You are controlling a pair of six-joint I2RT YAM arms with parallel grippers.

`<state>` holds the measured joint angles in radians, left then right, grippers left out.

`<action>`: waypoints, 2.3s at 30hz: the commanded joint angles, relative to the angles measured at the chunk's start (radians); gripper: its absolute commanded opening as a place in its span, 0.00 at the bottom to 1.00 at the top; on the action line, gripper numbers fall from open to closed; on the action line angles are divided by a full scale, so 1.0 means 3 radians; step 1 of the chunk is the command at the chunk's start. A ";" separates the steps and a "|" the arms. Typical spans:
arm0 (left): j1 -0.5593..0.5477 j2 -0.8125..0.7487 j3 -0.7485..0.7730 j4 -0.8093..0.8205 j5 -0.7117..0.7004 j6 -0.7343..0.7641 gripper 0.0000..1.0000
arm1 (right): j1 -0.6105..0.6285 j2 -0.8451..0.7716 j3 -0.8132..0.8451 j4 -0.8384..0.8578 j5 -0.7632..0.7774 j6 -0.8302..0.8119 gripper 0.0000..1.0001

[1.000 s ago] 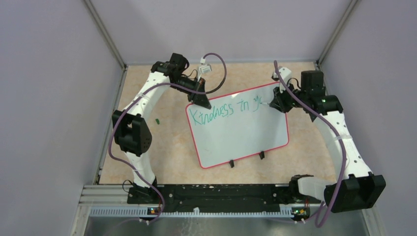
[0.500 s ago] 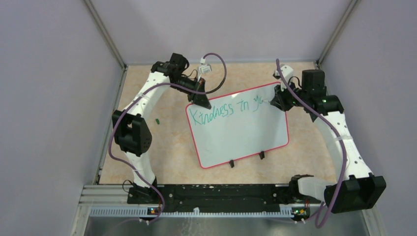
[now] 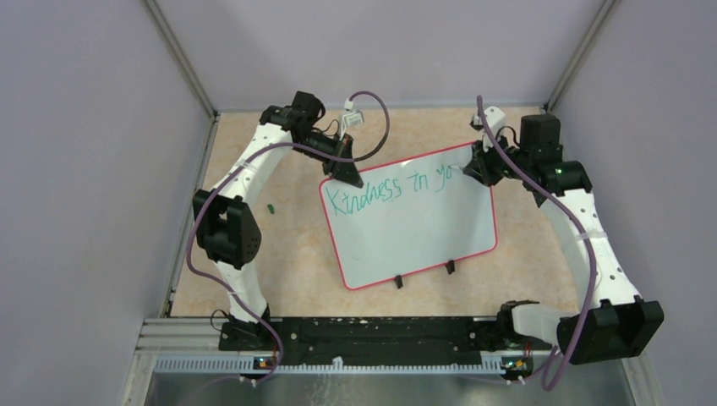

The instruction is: Write a sentence on the whiteboard

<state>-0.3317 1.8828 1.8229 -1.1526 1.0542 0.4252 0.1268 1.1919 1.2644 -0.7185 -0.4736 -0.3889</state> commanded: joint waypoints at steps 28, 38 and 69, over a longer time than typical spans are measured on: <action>-0.0023 -0.0036 -0.0048 0.0075 -0.0511 0.0245 0.00 | -0.0125 -0.0029 0.0021 0.0108 -0.0055 -0.0092 0.00; -0.0028 -0.0023 -0.0024 0.0077 -0.0523 0.0227 0.00 | -0.0125 -0.0040 -0.0043 0.0124 0.0221 -0.0108 0.00; -0.0029 -0.0007 -0.0028 0.0068 -0.0519 0.0224 0.00 | -0.0134 -0.0056 0.0072 0.0040 0.0363 -0.0216 0.00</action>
<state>-0.3321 1.8828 1.8229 -1.1522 1.0500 0.4202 0.0998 1.1793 1.2446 -0.7765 -0.4030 -0.4671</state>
